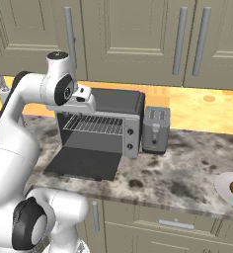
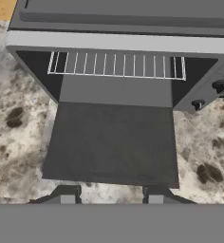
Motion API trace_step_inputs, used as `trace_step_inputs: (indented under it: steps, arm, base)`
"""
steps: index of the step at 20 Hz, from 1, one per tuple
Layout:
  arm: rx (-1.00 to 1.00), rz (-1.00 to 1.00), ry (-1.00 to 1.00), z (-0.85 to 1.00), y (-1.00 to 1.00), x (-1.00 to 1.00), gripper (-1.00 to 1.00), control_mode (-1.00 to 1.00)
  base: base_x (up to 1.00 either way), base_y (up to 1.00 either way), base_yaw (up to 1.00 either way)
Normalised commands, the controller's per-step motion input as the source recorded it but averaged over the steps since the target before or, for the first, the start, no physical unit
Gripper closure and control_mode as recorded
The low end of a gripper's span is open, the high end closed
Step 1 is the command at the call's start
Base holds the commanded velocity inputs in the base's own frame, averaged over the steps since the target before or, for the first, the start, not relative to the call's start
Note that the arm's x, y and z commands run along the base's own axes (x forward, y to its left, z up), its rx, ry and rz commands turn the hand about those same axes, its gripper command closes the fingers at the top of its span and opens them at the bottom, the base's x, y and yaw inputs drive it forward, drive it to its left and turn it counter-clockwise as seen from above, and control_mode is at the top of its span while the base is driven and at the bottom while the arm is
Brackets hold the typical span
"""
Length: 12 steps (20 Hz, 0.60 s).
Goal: Pick up the bagel from the plate, place it on the toaster oven rack, close the door, and set the timer.
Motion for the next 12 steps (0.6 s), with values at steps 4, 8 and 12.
trace_step_inputs:
  steps: [4,8,12]
  arm:
    - [0.0,0.0,0.0,-0.05,0.0,-0.22,-1.0,-1.0]
    - [0.0,0.0,-0.04,-0.11,0.0,-0.44,-1.0,-1.0]
    - [-0.06,0.0,-0.05,-0.13,0.1,-0.35,-1.0,-1.0]
  base:
    - [0.0,0.0,0.0]
    - [0.0,0.0,0.0]
    - [0.0,0.0,0.0]
